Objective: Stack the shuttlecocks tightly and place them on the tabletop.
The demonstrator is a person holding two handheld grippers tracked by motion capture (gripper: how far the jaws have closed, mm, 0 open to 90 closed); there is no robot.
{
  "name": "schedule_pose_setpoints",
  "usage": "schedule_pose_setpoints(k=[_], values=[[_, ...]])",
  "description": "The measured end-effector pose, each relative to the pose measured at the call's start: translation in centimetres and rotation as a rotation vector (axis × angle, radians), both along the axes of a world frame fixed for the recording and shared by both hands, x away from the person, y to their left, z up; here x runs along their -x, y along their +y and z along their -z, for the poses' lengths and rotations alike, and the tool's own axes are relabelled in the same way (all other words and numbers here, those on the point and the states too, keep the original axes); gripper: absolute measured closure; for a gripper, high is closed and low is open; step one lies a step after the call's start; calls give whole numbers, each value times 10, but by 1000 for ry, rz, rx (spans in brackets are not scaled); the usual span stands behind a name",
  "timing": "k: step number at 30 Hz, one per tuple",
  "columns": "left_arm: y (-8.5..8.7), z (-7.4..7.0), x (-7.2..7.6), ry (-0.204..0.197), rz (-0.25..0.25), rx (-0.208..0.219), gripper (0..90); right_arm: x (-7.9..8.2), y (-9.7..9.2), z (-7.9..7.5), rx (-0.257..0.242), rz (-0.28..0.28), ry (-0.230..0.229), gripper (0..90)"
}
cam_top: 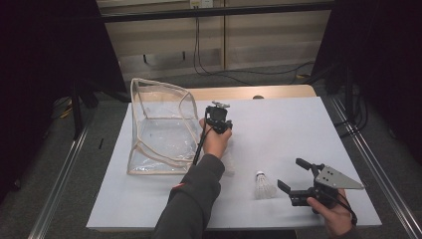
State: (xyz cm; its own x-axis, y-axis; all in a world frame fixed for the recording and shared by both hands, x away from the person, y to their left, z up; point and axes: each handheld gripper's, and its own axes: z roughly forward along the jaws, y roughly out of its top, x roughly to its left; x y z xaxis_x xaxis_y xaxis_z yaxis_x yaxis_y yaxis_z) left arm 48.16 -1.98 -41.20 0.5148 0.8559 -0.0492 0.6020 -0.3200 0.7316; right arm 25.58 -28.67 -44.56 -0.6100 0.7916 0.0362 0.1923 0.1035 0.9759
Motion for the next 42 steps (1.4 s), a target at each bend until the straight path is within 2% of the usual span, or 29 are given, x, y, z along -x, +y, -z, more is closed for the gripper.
schedule_pose_setpoints(k=[13,19,34,42], values=[[0,-1,2,19,11,-6,756,0,0,0,2,1,0,32],[-1,-2,3,26,8,10,764,1,-1,0,1,4,0,32],[0,-4,4,36,12,21,709,1,-1,0,6,5,0,32],[0,-5,4,29,17,21,694,1,-2,1,6,5,2,33]])
